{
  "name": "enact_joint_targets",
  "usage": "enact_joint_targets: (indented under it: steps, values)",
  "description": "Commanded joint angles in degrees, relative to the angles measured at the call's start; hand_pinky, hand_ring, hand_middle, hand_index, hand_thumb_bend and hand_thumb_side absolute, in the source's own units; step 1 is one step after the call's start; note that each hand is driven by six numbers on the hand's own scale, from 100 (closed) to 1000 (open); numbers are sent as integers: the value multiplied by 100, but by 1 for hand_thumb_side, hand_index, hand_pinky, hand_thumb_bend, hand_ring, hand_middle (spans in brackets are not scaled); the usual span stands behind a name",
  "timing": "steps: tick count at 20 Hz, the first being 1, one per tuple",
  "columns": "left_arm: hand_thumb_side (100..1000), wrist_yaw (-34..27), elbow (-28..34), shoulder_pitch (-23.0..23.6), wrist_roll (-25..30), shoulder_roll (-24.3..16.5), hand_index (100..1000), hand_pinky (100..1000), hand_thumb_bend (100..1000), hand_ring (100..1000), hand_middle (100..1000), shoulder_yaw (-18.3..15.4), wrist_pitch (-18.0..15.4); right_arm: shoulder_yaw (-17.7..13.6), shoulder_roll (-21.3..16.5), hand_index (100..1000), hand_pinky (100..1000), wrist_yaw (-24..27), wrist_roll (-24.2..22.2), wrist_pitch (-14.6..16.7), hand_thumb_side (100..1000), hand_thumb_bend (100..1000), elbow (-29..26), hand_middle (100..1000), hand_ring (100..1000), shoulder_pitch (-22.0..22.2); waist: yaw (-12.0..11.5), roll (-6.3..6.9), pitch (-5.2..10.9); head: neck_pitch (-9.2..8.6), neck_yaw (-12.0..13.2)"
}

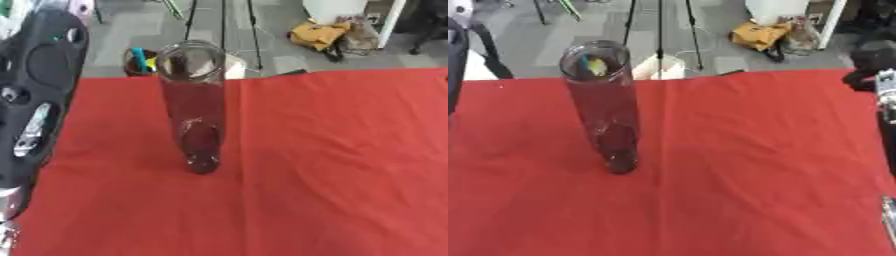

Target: Arrange flowers into the vase.

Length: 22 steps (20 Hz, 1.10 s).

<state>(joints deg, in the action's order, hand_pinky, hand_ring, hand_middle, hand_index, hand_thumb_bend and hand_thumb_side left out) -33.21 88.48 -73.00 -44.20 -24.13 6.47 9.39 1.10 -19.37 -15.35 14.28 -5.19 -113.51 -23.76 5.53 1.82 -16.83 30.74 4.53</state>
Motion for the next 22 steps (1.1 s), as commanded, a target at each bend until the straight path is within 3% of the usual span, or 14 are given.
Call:
enact_joint_targets:
  steps: [1,9,22]
  values:
    - [736,89,114,-55,55,-84,100,100,218,100,100,60,68,-24,-45,730,684,38,2,10,1000,100,-108,511,795,-95,10,-16,92,42,-23]
    - [737,421,162,103,125,-105,100,100,208,100,100,126,121,-35,-36,731,684,50,35,15,1000,100,-108,511,796,-119,20,-25,33,7,-60]
    - [744,350,236,175,144,-14,100,100,209,100,100,171,106,-50,-27,731,684,73,54,18,1000,100,-108,510,797,-135,42,-41,-37,-64,-40]
